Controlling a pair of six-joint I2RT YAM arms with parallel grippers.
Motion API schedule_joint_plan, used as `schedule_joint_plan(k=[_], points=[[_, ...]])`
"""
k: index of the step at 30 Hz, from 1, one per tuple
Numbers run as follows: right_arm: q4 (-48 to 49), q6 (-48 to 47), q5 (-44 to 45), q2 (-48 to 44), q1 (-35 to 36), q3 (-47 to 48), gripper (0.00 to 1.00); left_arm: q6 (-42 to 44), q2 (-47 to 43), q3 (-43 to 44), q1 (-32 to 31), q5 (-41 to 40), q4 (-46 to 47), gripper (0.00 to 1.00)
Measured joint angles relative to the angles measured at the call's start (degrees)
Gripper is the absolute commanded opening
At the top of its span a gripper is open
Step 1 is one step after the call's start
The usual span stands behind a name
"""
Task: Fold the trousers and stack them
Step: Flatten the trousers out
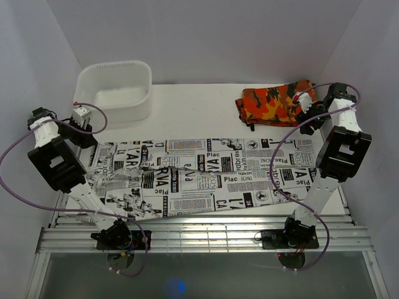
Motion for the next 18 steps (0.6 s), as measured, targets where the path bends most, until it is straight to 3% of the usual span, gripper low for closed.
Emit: schedule_joint_plan(k=[4, 12, 15, 16, 18], points=[[0.2, -2.1, -1.3, 2.7, 0.0, 1.1, 0.69, 5.6, 8.9, 7.1, -1.1, 0.5, -2.0, 0.75], [1.5, -5.8, -3.0, 5.8, 0.2, 2.0, 0.72, 8.9, 15.5, 7.0, -3.3, -0.4, 0.4, 0.75], [1.4, -9.2, -3.0, 6.2, 0.2, 2.7, 0.73, 12.5, 15.0, 5.4, -3.7, -1.3, 0.6, 0.61], [1.2, -10.3, -3.0, 6.2, 0.2, 2.9, 0.74, 13.7, 14.4, 4.2, -3.7, -1.4, 0.9, 0.46], [0.8, -12.6, -3.0, 6.2, 0.3, 3.0, 0.75, 15.4, 13.4, 2.2, -3.7, -1.4, 0.7, 0.37]])
